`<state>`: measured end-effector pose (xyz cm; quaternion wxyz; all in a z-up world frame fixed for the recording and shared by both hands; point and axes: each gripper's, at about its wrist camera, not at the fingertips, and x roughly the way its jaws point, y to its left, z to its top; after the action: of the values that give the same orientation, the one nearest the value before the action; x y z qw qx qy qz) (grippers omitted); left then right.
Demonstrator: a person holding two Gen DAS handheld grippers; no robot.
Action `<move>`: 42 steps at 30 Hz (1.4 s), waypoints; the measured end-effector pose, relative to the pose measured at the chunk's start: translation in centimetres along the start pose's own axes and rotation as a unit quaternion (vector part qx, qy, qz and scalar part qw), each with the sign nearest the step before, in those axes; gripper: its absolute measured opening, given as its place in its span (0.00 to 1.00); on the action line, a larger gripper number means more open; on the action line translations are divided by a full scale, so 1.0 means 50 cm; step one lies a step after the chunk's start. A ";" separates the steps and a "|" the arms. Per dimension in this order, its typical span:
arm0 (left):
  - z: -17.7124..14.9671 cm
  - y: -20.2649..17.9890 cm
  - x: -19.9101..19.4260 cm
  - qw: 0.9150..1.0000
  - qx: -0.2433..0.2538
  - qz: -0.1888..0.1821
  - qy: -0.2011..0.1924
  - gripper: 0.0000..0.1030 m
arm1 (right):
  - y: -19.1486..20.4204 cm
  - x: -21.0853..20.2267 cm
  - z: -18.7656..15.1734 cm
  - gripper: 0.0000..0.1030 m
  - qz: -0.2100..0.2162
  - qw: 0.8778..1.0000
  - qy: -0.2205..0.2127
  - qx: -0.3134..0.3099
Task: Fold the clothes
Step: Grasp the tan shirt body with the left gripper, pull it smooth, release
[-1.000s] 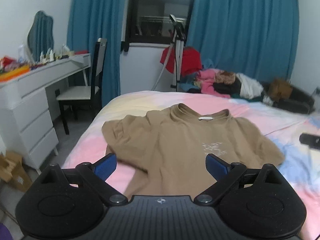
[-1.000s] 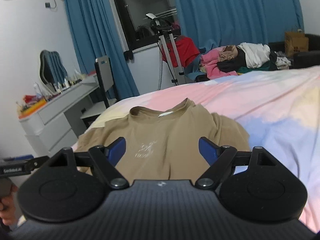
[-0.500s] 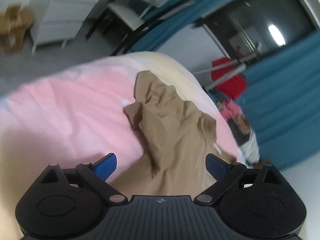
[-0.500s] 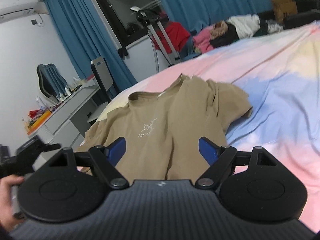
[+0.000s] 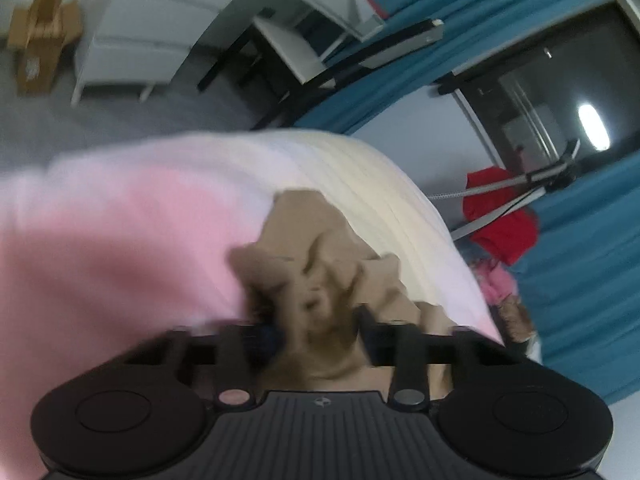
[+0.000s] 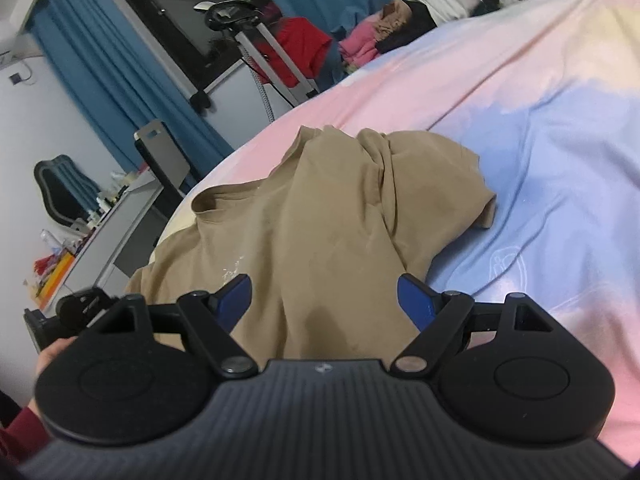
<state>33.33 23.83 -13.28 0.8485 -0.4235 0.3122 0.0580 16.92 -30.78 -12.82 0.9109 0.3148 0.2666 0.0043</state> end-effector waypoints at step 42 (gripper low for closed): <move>0.174 -0.067 -0.003 0.979 0.124 -0.017 -0.158 0.01 | 0.006 -0.015 -0.020 0.79 -0.037 0.999 -0.017 -0.008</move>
<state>38.60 28.28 -7.03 0.9339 -0.3056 0.1717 0.0708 15.83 -30.11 -12.95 0.9174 0.2979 0.2620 -0.0325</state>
